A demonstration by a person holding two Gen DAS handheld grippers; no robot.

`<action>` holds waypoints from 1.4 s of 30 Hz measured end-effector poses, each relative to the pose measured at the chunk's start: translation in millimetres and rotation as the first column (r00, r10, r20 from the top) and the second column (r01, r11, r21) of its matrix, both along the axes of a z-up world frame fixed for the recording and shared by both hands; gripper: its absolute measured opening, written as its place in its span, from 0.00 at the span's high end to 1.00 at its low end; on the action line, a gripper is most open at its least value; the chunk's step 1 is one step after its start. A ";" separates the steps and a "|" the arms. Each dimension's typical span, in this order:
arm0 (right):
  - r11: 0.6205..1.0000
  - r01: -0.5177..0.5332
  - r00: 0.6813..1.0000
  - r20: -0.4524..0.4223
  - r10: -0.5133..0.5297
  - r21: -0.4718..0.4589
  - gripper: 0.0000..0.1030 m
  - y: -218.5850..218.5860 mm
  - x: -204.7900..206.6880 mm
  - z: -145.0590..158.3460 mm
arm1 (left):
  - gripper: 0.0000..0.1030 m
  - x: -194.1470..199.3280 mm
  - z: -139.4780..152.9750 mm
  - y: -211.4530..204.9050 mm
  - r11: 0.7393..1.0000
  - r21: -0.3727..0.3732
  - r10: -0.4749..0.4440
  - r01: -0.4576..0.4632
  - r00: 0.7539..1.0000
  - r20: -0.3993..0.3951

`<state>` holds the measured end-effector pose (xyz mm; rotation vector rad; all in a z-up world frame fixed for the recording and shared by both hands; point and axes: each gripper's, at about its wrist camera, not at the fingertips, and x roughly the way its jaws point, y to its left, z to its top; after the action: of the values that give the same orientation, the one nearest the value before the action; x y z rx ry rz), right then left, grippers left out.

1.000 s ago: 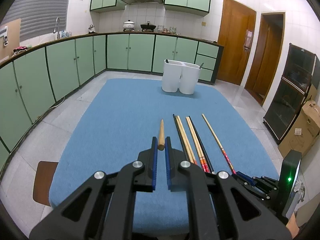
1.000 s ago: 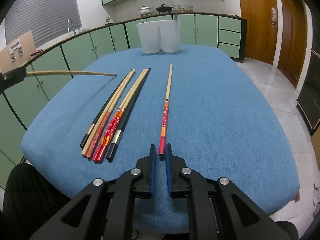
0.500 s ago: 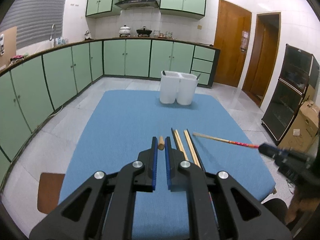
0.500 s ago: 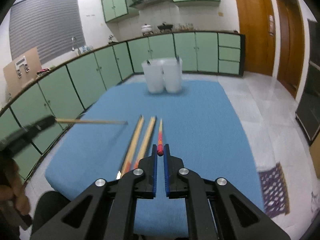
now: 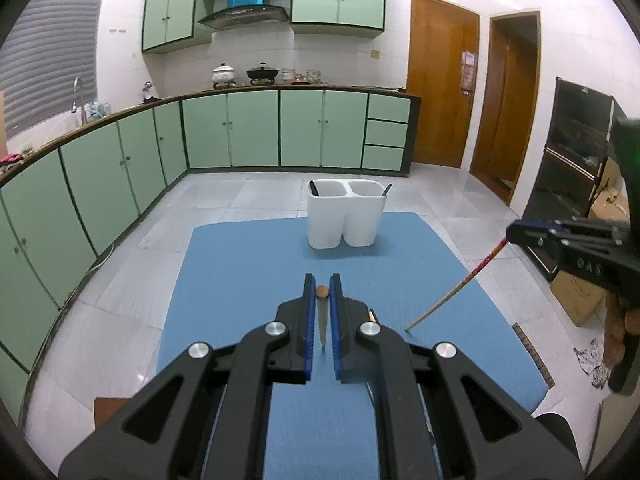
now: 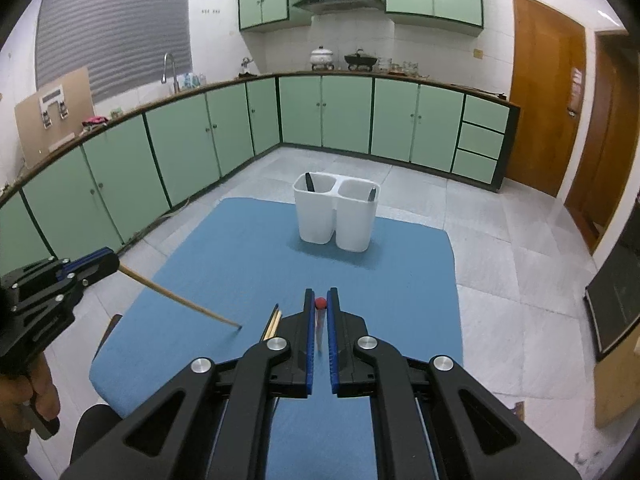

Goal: Organize utensils
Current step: 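Carry both chopsticks to the white holder and drop them in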

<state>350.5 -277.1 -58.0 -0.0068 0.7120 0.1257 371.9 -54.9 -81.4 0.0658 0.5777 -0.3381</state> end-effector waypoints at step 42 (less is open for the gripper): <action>0.997 0.071 0.997 -0.009 -0.070 0.029 0.95 -56.9 250.5 64.6 | 0.94 271.2 107.7 -118.7 0.998 -0.062 0.030 -0.019 0.985 0.168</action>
<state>601.0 -334.0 6.6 0.0472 0.7173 0.0687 643.1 -173.6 26.3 0.0290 0.4002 -0.3222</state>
